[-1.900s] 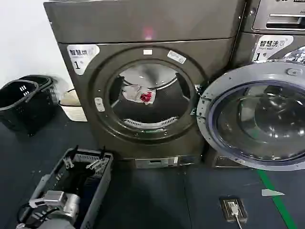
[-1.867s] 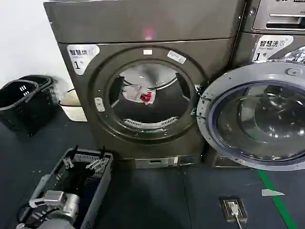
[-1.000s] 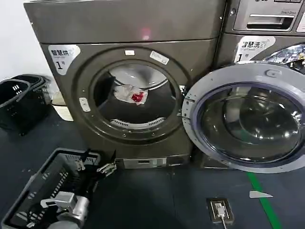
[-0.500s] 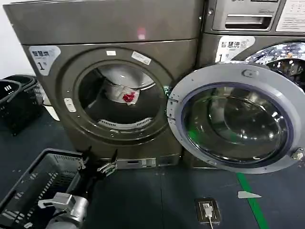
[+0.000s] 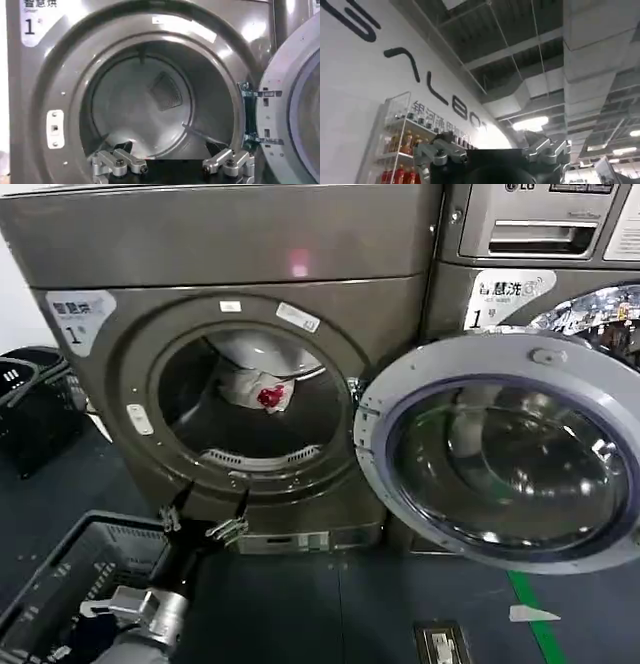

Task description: Grasp the clothes from the dryer.

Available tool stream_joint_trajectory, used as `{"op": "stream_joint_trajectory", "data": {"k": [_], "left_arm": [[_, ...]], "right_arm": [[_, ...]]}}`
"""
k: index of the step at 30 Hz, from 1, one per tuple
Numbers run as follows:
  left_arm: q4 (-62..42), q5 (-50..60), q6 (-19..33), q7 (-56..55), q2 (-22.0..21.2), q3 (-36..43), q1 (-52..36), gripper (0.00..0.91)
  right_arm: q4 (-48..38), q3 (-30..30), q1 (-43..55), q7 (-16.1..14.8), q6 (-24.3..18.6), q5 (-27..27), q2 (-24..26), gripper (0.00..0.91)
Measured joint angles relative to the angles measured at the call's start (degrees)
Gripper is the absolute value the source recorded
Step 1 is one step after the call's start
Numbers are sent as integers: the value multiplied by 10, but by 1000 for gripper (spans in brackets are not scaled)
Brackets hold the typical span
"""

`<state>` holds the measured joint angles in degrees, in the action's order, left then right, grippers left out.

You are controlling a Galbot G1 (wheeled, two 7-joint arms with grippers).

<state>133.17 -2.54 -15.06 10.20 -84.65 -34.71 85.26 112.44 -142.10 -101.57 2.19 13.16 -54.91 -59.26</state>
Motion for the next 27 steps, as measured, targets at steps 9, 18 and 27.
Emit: {"op": "stream_joint_trajectory", "data": {"k": [9,18,27], "left_arm": [[-7,-3,0,-6,6,-4,-6,907],[-11,-1,-15,-34,10,3,-9,907],[-21,7,-21,-65,9,21,-12,907]], "right_arm": [[-2,-14,-10,-2,-3,-3,0,907],[0,-23,-17,-2,-3,-6,-1,907],[2,-32,-22,-1,-1,-6,-4,907]]}}
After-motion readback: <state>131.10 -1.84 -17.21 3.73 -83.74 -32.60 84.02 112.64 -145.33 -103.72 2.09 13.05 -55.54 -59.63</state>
